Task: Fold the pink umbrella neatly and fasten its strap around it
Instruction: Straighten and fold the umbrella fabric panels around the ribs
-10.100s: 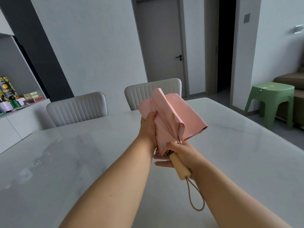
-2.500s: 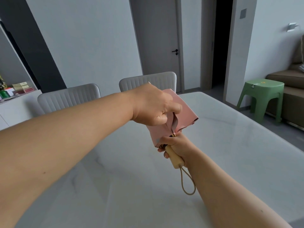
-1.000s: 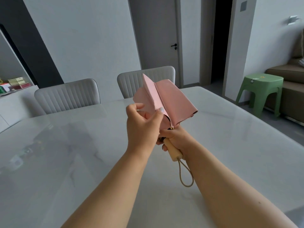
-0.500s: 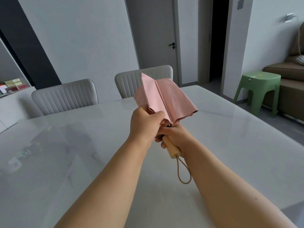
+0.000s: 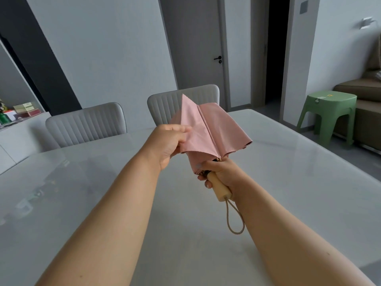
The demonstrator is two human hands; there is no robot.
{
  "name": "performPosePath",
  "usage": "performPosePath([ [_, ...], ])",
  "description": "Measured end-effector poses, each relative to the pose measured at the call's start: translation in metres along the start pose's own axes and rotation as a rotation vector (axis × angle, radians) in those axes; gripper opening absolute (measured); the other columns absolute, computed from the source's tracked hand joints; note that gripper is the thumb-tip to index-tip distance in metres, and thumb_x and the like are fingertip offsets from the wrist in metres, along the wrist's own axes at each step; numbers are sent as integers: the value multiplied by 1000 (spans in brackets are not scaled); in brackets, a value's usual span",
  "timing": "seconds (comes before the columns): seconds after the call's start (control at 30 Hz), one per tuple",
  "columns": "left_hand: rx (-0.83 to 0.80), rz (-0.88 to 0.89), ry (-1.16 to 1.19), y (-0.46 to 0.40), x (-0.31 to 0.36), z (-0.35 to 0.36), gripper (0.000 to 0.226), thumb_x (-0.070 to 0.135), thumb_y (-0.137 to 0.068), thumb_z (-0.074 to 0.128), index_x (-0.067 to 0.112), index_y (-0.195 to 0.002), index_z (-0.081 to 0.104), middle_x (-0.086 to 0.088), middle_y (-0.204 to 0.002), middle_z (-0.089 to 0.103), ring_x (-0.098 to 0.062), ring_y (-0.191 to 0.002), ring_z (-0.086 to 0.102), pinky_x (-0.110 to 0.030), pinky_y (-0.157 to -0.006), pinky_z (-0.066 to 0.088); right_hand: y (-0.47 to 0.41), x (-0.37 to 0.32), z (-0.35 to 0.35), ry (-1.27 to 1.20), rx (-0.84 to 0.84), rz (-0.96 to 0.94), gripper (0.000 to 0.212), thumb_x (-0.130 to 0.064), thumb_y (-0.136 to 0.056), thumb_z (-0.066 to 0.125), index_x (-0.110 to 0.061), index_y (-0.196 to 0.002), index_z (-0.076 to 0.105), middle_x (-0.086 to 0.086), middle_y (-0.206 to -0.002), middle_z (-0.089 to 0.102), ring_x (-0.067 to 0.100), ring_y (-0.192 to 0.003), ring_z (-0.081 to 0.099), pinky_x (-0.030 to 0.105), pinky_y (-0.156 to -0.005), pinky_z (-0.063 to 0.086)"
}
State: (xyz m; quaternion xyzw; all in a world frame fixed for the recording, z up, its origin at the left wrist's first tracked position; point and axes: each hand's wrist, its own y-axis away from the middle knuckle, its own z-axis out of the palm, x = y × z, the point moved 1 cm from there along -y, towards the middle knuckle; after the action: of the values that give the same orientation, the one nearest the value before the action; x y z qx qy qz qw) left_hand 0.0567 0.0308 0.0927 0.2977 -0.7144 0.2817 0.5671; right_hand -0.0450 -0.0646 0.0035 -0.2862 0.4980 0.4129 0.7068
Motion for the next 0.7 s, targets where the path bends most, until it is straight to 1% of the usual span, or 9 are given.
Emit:
performPosePath([
  [0.1, -21, 10, 98, 1, -14, -8, 31, -8, -91, 50, 11, -103, 70, -12, -103, 68, -20, -84, 63, -25, -69, 55, 0, 0, -1, -64, -31, 1, 29, 4, -85, 62, -2, -113, 56, 12, -77, 61, 18, -54, 58, 22, -39, 41],
  [0.2, -50, 33, 182, 4, -27, -11, 33, -10, -89, 57, 13, -110, 69, -9, -106, 72, -20, -90, 69, -26, -77, 59, 0, -1, -1, -93, -82, -17, 26, -12, -82, 73, -8, -104, 59, 9, -79, 62, 17, -58, 58, 20, -38, 41],
  [0.3, -78, 49, 280, 6, -40, -10, 45, -11, -85, 63, 10, -124, 63, -10, -101, 72, -21, -93, 69, -29, -87, 58, 0, -1, 0, -159, -112, -22, 51, -43, -70, 77, -7, -103, 62, 9, -79, 63, 18, -60, 59, 20, -38, 41],
  [0.37, -92, 61, 274, 7, -46, -7, 56, -11, -83, 65, 10, -133, 57, -15, -101, 68, -23, -90, 65, -30, -87, 57, -1, -1, 0, -198, -97, -14, 67, -57, -70, 74, -3, -109, 60, 10, -79, 63, 18, -59, 58, 21, -37, 42],
  [0.4, -101, 65, 264, 8, -49, -5, 61, -12, -82, 66, 11, -137, 55, -19, -102, 66, -23, -89, 65, -30, -87, 56, -1, -1, 0, -204, -84, -14, 66, -55, -73, 71, -2, -110, 60, 11, -80, 63, 18, -58, 57, 21, -37, 42],
  [0.47, -109, 63, 249, 9, -54, -4, 66, -14, -81, 65, 12, -139, 52, -22, -102, 63, -23, -87, 65, -30, -88, 55, -1, -1, 0, -186, -44, -21, 45, -37, -85, 67, -1, -110, 58, 14, -81, 61, 18, -56, 56, 22, -36, 40],
  [0.53, -113, 71, 251, 11, -55, -5, 65, -16, -82, 63, 13, -139, 53, -14, -103, 67, -23, -88, 66, -31, -87, 56, 0, 0, 0, -134, -2, -42, 29, -19, -91, 62, 2, -111, 57, 16, -80, 61, 19, -56, 55, 24, -37, 40],
  [0.6, -94, 89, 236, 10, -48, -9, 60, -16, -84, 59, 16, -136, 56, -6, -111, 68, -23, -91, 67, -30, -78, 58, 0, 0, 0, -107, 15, -80, 30, -11, -91, 61, 4, -117, 55, 16, -78, 61, 20, -56, 55, 24, -38, 40],
  [0.7, 22, 98, 157, -5, -25, -14, 50, 0, -89, 58, 25, -132, 55, -6, -109, 68, -20, -87, 69, -26, -63, 54, 1, -2, 1, -71, 7, -118, 28, -7, -90, 62, 4, -115, 55, 16, -76, 60, 20, -55, 54, 24, -38, 40],
])
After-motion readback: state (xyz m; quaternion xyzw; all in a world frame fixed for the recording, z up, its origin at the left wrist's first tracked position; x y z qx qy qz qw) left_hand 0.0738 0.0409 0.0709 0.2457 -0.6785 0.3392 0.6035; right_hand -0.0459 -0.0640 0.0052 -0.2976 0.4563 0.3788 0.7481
